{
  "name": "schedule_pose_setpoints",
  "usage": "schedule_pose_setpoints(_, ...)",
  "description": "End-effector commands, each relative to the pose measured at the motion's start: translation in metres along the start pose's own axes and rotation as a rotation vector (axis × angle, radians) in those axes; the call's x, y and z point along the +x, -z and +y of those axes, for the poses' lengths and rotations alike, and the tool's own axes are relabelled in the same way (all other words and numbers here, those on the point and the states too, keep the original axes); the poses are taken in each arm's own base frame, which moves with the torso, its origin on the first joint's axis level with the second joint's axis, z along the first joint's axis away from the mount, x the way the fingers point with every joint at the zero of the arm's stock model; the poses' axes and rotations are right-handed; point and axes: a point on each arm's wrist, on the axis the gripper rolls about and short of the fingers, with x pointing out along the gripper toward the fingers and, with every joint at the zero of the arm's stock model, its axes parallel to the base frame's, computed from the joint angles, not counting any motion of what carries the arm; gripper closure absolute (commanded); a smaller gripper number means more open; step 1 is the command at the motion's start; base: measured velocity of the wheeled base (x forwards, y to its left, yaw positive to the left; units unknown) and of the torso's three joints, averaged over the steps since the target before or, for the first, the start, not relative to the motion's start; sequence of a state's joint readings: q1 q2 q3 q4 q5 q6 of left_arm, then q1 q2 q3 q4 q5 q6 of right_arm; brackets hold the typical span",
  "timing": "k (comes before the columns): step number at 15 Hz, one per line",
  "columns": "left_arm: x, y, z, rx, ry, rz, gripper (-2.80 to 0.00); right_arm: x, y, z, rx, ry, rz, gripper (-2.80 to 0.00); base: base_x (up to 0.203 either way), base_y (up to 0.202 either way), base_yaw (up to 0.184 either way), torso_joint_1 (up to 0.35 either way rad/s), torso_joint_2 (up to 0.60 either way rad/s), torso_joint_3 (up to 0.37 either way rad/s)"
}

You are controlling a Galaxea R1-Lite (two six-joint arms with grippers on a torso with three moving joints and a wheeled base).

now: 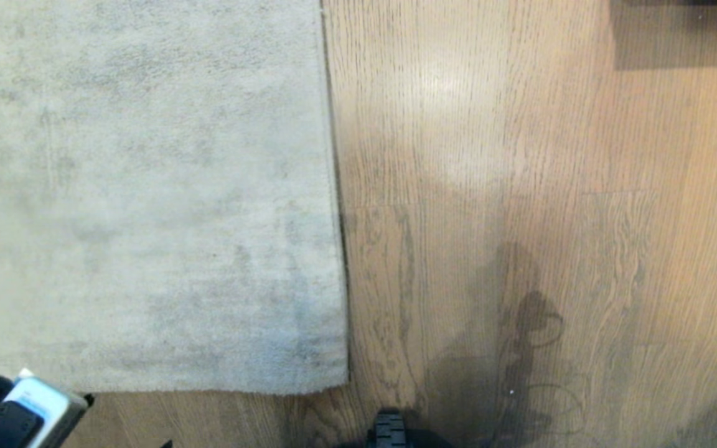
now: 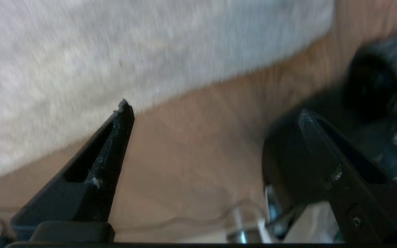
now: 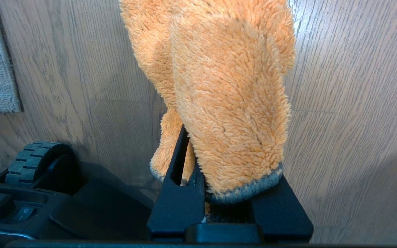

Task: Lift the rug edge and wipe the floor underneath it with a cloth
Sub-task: Lay down the carpet

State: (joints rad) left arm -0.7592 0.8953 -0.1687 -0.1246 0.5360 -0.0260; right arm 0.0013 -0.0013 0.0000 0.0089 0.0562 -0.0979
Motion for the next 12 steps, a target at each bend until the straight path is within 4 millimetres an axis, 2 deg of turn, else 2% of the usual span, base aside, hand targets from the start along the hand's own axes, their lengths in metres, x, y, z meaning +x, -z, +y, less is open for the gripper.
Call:
schedule_pose_setpoints(1, 0.000, 0.001, 0.000, 0.004, 0.025, 0.015, 0.00, 0.000, 0.000, 0.000, 0.000, -0.001, 0.001, 0.00, 0.000, 0.000, 0.000, 0.000, 0.00, 0.000)
schedule_pose_setpoints(6, 0.007, 0.019, -0.010, 0.036, 0.333, 0.140, 0.00, 0.000, 0.000, 0.000, 0.000, -0.001, 0.001, 0.00, 0.000, 0.000, 0.000, 0.000, 0.00, 0.000)
schedule_pose_setpoints(8, 0.012, 0.028, -0.013, 0.072, 0.351, 0.208, 0.00, 0.000, 0.000, 0.000, 0.000, -0.001, 0.001, 0.00, 0.000, 0.000, 0.000, 0.000, 0.00, 0.000)
schedule_pose_setpoints(12, 0.025, 0.032, -0.019, 0.121, 0.346, 0.328, 0.00, 0.000, 0.000, 0.000, 0.000, -0.001, 0.001, 0.00, 0.000, 0.000, 0.000, 0.000, 0.00, 0.000)
